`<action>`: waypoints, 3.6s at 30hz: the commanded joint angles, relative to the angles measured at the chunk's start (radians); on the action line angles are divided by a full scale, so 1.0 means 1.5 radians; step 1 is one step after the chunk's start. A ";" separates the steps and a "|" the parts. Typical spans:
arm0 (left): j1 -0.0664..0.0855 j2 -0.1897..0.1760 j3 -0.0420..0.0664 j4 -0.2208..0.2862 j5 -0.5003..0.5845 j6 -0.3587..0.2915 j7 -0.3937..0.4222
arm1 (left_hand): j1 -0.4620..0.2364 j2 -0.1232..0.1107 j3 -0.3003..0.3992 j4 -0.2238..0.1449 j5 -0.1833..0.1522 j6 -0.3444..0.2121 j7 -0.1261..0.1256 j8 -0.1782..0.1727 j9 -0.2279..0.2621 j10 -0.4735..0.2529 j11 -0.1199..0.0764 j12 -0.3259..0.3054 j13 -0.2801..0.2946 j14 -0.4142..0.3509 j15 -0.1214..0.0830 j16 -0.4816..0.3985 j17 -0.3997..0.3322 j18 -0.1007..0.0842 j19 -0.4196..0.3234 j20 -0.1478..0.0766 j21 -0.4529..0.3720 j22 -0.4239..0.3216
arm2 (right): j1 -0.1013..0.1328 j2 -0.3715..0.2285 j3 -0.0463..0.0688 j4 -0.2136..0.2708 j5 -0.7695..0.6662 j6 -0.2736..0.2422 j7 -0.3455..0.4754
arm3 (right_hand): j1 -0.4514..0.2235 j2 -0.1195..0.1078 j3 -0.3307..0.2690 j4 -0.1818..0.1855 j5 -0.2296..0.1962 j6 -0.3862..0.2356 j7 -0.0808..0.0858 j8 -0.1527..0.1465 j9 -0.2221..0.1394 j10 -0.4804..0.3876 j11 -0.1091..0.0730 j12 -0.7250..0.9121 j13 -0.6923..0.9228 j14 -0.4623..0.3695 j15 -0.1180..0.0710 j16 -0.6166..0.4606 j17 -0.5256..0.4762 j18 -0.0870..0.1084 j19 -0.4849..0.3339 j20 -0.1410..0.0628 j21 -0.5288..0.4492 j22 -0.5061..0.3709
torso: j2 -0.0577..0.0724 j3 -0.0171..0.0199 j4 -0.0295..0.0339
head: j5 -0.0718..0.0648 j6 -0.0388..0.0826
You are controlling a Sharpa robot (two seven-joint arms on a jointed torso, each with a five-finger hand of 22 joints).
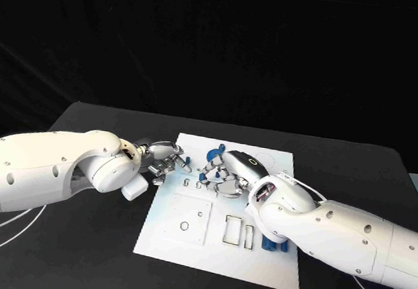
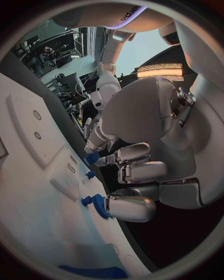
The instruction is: Assemble the parts on the task board
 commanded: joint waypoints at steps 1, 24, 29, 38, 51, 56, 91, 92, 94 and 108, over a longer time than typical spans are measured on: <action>-0.001 0.006 0.000 0.003 0.022 0.003 0.000 | 0.002 -0.007 0.003 0.000 -0.001 -0.004 0.000 -0.003 -0.001 -0.002 0.002 0.000 0.002 0.053 0.004 -0.002 0.113 -0.010 -0.004 0.002 0.000 0.000 | -0.003 -0.004 0.000 0.012 -0.008 -0.034 0.016 | 0.000 0.001 -0.004 0.000 -0.005 0.005 0.000 0.003 0.001 -0.001 0.000 -0.001 0.048 0.068 0.003 0.002 0.170 -0.005 0.000 0.002 0.000 0.070 | 0.000 0.0003 -0.0004 | 0.001 0.001; -0.005 0.018 0.000 0.008 0.196 -0.002 0.051 | 0.003 -0.006 0.006 0.000 0.000 -0.003 0.000 -0.003 -0.001 0.009 0.003 0.014 0.023 0.056 0.004 0.002 0.121 -0.010 -0.002 0.003 0.002 0.005 | -0.007 -0.057 0.003 0.100 0.025 -0.145 0.080 | 0.001 0.000 -0.004 -0.001 -0.003 0.005 0.000 0.003 0.001 0.000 0.000 -0.001 0.049 0.069 0.002 0.003 0.173 -0.005 0.002 0.002 0.004 0.073 | 0.001 -0.0001 0.0002 | 0.002 0.002; -0.005 0.023 0.000 0.008 0.234 0.023 0.067 | 0.004 -0.002 0.012 -0.001 -0.001 0.007 -0.002 -0.001 0.000 0.022 0.001 0.030 0.045 0.059 0.004 0.007 0.132 -0.012 0.002 0.004 0.007 0.013 | -0.007 -0.057 0.004 0.104 0.028 -0.156 0.091 | 0.001 0.000 -0.004 -0.001 -0.003 0.005 0.000 0.003 0.001 0.000 0.000 -0.001 0.049 0.069 0.002 0.003 0.173 -0.005 0.002 0.002 0.004 0.073 | 0.000 0.0002 0.0000 | 0.002 0.001; -0.006 0.029 0.000 0.009 0.262 0.070 0.084 | 0.003 0.007 0.018 -0.001 -0.001 0.019 -0.006 0.001 0.001 0.038 -0.003 0.046 0.069 0.063 0.001 0.014 0.145 -0.015 0.013 0.003 0.017 0.032 | -0.007 -0.057 0.004 0.106 0.028 -0.171 0.110 | 0.001 -0.001 -0.006 -0.002 -0.002 0.005 0.000 0.003 0.002 -0.001 -0.001 -0.001 0.048 0.069 0.002 0.004 0.173 -0.006 0.003 0.001 0.007 0.074 | 0.001 -0.0003 0.0007 | 0.001 0.002; -0.006 0.027 0.000 0.010 0.267 0.072 0.087 | 0.000 0.014 0.022 -0.001 -0.001 0.036 -0.012 0.006 0.005 0.042 -0.008 0.048 0.076 0.063 -0.003 0.015 0.146 -0.015 0.016 0.000 0.021 0.037 | -0.007 -0.060 0.005 0.107 0.021 -0.178 0.115 | 0.001 -0.002 -0.007 -0.002 -0.001 0.006 0.000 0.003 0.002 0.000 -0.001 -0.001 0.049 0.069 0.002 0.004 0.174 -0.006 0.004 0.001 0.007 0.074 | 0.000 -0.0002 -0.0002 | -0.001 0.001; -0.006 0.027 0.000 0.009 0.267 0.072 0.089 | -0.001 0.017 0.024 -0.002 -0.001 0.048 -0.017 0.012 0.011 0.043 -0.011 0.048 0.078 0.063 -0.006 0.015 0.147 -0.015 0.016 -0.002 0.022 0.037 | -0.007 -0.061 0.005 0.107 0.021 -0.177 0.115 | 0.001 -0.002 -0.007 -0.002 -0.001 0.006 0.000 0.003 0.002 0.000 -0.001 -0.001 0.049 0.069 0.002 0.004 0.174 -0.006 0.004 0.001 0.007 0.074 | 0.000 -0.0001 -0.0002 | -0.002 0.000; -0.006 0.025 0.001 0.001 0.252 0.067 0.086 | -0.005 0.020 0.033 -0.004 -0.001 0.075 -0.030 0.032 0.038 0.048 -0.023 0.050 0.090 0.063 -0.016 0.015 0.147 -0.016 0.017 -0.010 0.024 0.041 | -0.007 -0.063 0.005 0.100 0.025 -0.169 0.109 | 0.001 -0.002 -0.009 -0.002 -0.001 0.007 -0.001 0.005 0.002 0.000 -0.001 -0.001 0.049 0.069 0.002 0.004 0.173 -0.006 0.004 0.001 0.007 0.074 | 0.000 0.0000 0.0002 | -0.005 0.001; -0.006 0.025 0.001 0.001 0.252 0.067 0.086 | -0.005 0.020 0.033 -0.004 -0.001 0.075 -0.030 0.032 0.038 0.048 -0.023 0.050 0.090 0.063 -0.016 0.015 0.147 -0.016 0.017 -0.010 0.024 0.041 | -0.007 -0.063 0.005 0.100 0.025 -0.169 0.109 | 0.001 -0.002 -0.009 -0.002 -0.001 0.007 -0.001 0.005 0.002 0.000 -0.001 -0.001 0.049 0.069 0.002 0.004 0.173 -0.006 0.004 0.001 0.007 0.074 | 0.000 0.0000 0.0002 | -0.005 0.001; -0.006 0.025 0.001 0.001 0.252 0.066 0.087 | -0.004 0.020 0.033 -0.004 -0.001 0.075 -0.030 0.032 0.038 0.048 -0.023 0.050 0.090 0.063 -0.016 0.016 0.147 -0.016 0.017 -0.010 0.024 0.041 | -0.007 -0.063 0.005 0.100 0.025 -0.169 0.108 | 0.001 -0.002 -0.009 -0.002 -0.001 0.007 -0.001 0.005 0.002 0.000 -0.001 -0.001 0.049 0.069 0.002 0.004 0.173 -0.006 0.004 0.001 0.007 0.074 | 0.000 -0.0003 0.0000 | -0.006 0.001; -0.006 0.024 0.001 0.001 0.251 0.066 0.087 | -0.004 0.022 0.035 -0.005 -0.001 0.076 -0.031 0.033 0.040 0.048 -0.024 0.049 0.089 0.063 -0.017 0.015 0.147 -0.016 0.018 -0.011 0.024 0.041 | -0.007 -0.066 0.005 0.101 0.024 -0.172 0.107 | 0.000 -0.001 -0.009 -0.001 -0.002 0.008 -0.001 0.005 0.003 0.000 -0.002 -0.001 0.049 0.069 0.001 0.004 0.173 -0.006 0.004 0.001 0.006 0.074 | 0.000 -0.0001 0.0004 | -0.006 0.002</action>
